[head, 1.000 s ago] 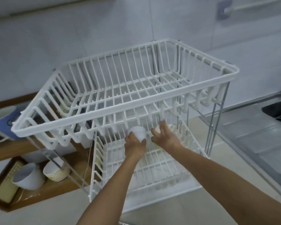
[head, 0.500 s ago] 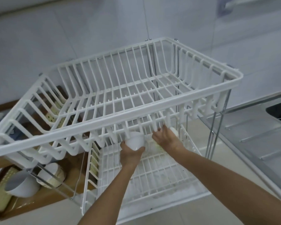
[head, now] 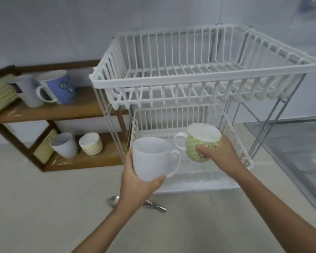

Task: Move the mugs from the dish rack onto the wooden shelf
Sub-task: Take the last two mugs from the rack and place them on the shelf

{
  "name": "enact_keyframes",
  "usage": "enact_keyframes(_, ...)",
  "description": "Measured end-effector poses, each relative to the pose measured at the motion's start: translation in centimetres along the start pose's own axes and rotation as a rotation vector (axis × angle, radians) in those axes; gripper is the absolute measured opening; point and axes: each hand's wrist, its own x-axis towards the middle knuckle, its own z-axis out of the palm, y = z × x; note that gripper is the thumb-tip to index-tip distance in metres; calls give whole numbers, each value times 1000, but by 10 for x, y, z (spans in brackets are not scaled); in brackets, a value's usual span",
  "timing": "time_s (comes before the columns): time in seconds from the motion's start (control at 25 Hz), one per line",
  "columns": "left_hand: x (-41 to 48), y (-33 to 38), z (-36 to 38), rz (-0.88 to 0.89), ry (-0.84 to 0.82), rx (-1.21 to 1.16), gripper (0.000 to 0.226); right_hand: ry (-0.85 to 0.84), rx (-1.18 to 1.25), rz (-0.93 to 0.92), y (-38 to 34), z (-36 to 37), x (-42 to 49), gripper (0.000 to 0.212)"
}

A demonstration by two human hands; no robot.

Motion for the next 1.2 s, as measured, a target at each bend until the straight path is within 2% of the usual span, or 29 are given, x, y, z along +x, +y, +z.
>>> enact_keyframes(0.08, -22, -2, -40, 47, 65, 9, 86, -87, 146, -56, -9, 26, -30, 75)
enact_keyframes(0.2, -25, -6, -104, 36, 223, 58, 82, -184, 192, -112, -35, 78, -65, 64)
enact_keyframes(0.36, 16, -2, -183, 39, 386, 128, 77, -208, 163, -138, -69, 156, -86, 72)
enact_keyframes(0.44, 46, 6, -214, 56, 416, 166, 88, -188, 132, -123, -84, 194, -89, 75)
enact_keyframes(0.6, 115, 33, -248, 110, 286, 253, 100, -93, 50, -92, -93, 263, -88, 74)
enact_keyframes(0.76, 176, 46, -241, 115, 169, 237, 98, 18, -39, 4, -78, 309, -74, 73)
enact_keyframes(1.0, 234, 37, -200, 107, 77, 161, 101, 117, -149, 76, -53, 338, -37, 84)
enact_keyframes(1.2, 271, 23, -176, 83, -12, 198, 104, 170, -212, 167, -26, 348, -13, 87)
